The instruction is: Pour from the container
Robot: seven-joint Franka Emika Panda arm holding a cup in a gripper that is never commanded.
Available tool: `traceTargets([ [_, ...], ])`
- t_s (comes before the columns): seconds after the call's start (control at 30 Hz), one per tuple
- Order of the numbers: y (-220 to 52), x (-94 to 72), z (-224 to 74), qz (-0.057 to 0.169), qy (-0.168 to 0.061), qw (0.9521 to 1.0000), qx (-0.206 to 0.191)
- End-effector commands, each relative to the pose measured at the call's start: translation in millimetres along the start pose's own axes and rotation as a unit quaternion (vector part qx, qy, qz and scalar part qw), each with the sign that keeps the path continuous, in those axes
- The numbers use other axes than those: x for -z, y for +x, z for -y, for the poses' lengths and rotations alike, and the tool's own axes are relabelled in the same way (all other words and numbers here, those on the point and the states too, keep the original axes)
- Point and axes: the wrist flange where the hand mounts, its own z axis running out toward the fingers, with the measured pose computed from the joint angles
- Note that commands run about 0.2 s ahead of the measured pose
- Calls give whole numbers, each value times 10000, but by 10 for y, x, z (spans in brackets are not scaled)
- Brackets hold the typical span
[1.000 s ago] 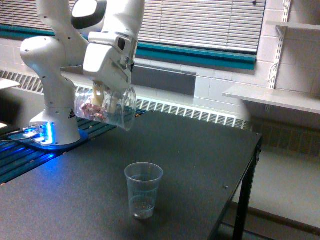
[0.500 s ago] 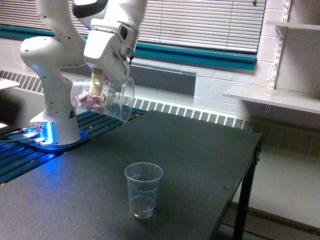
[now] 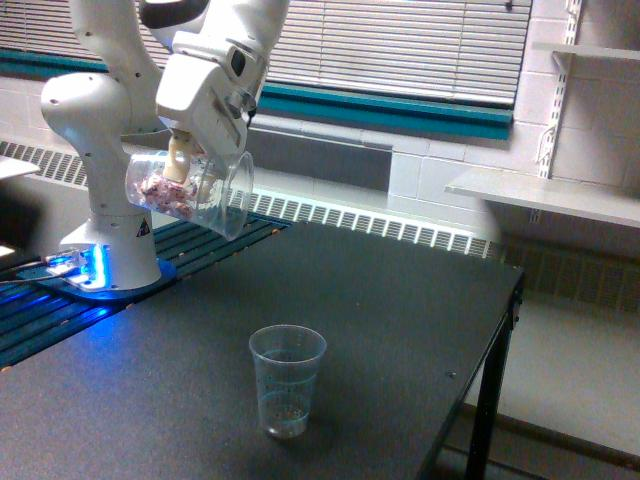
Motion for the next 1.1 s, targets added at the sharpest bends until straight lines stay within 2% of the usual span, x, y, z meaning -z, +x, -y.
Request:
traceTargets([
  [0.03, -73, -14, 31, 72, -77, 9999, 30],
  [1.1, -173, -130, 370, 393, -386, 9984, 95],
])
